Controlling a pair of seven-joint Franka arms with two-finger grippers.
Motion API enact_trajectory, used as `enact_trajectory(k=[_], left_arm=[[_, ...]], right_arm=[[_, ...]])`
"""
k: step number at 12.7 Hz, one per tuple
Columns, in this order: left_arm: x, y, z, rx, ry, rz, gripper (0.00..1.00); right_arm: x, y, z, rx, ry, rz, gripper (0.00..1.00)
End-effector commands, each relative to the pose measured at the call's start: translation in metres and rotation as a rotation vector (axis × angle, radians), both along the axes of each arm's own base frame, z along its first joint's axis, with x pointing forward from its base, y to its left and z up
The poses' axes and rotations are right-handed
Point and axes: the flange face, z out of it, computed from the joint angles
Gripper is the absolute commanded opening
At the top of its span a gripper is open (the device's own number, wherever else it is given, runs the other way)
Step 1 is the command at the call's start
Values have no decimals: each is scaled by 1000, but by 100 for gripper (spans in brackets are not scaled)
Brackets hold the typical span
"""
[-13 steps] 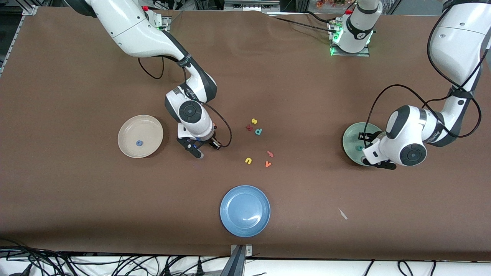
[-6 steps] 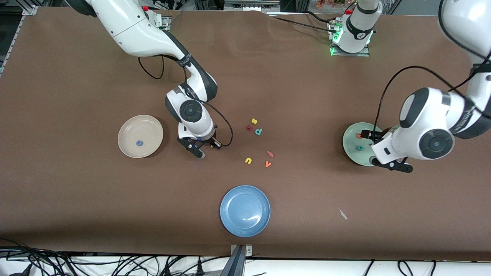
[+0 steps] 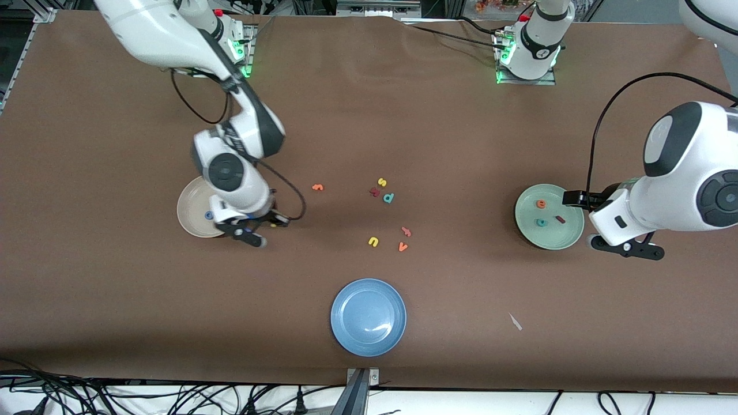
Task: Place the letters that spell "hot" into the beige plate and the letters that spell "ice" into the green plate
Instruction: 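Grasp the yellow letter h and place it on the beige plate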
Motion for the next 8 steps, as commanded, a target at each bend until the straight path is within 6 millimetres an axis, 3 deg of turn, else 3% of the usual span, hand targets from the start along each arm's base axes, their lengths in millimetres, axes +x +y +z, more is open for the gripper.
enact_trajectory(k=[1,2,3,4,5,6,8], left_arm=[[7,-1,40,-48,-58,-4,100],[5,-3,52,-51,-80,-6,100],[4,-3,59,-48,-95,-7,99],[4,-4,60,-49,-97,-8,99],[4,-3,60,-49,-97,-6,99],[4,-2,59,-46,-96,-6,99],[4,-2,59,-46,-96,-6,99]], right_arm=[[-28,-81,13,-6,43,120,11],[-37,-99,13,-7,43,156,12],[-44,-114,10,-9,45,164,19],[-49,-120,6,-11,45,164,43],[-52,-124,1,-10,38,159,86],[-53,-124,0,-7,32,140,93],[-55,-114,0,7,29,67,96]])
